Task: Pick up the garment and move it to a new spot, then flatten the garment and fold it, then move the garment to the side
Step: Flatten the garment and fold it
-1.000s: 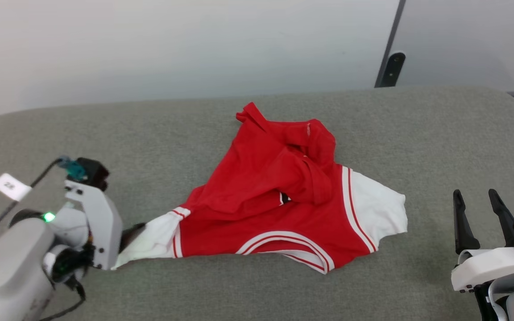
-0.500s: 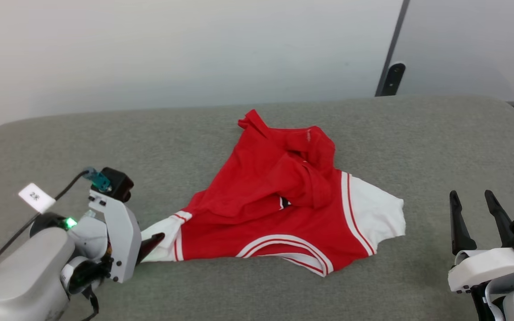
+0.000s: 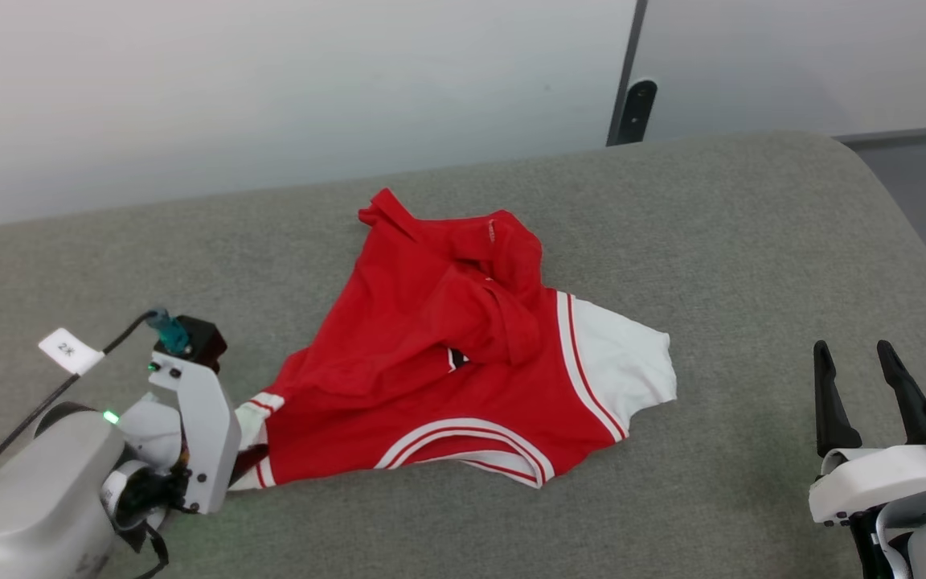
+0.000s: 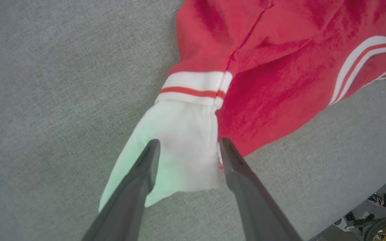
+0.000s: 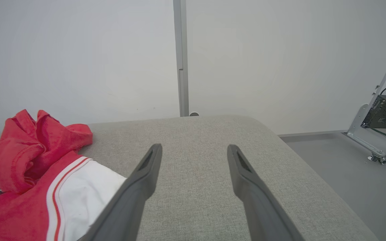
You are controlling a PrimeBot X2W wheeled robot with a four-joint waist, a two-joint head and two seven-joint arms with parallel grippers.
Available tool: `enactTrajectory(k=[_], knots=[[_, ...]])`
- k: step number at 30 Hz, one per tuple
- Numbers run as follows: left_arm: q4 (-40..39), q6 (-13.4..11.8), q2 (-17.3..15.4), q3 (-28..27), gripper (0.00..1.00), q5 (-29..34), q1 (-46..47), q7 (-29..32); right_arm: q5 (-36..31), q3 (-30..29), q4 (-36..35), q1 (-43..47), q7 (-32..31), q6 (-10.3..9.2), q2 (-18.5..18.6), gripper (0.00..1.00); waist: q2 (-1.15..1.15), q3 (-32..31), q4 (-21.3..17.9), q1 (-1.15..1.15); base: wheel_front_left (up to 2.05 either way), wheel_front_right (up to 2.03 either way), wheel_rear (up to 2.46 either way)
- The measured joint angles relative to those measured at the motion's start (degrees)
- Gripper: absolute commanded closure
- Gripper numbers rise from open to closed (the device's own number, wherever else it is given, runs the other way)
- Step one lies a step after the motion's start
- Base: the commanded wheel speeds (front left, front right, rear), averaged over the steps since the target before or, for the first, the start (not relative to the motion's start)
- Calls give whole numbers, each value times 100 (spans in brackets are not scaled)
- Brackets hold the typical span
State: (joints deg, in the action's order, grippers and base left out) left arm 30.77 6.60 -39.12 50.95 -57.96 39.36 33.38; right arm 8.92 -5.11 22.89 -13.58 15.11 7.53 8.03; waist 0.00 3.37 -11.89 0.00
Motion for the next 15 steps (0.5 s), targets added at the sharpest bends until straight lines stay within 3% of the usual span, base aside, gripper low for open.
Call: enactTrajectory(k=[2, 5, 6, 12, 13, 15], knots=[[96, -5, -11, 27, 6, 4, 22, 66, 0, -4, -3, 0, 0, 0, -7, 0, 0, 36, -53, 0, 0, 0, 0], [269, -25, 4, 51, 10, -52, 24, 199, 0, -1, -3, -3, 0, 0, -25, 0, 0, 84, -109, 0, 0, 0, 0], [326, -32, 14, 47, 16, -59, 26, 231, 1, -3, -3, -8, 0, 0, -24, 0, 0, 98, -123, 0, 0, 0, 0], [590, -101, 82, 64, 95, -111, 83, 396, 18, 3, -7, -16, 0, 0, -26, 0, 0, 157, -161, 0, 0, 0, 0], [602, -101, 90, 66, 100, -111, 105, 433, 18, 2, -7, -16, 0, 0, -27, 0, 0, 160, -159, 0, 0, 0, 0], [620, -100, 98, 66, 100, -113, 163, 458, 18, -5, -10, -16, 0, 0, -33, 0, 0, 167, -145, 0, 0, 0, 0]])
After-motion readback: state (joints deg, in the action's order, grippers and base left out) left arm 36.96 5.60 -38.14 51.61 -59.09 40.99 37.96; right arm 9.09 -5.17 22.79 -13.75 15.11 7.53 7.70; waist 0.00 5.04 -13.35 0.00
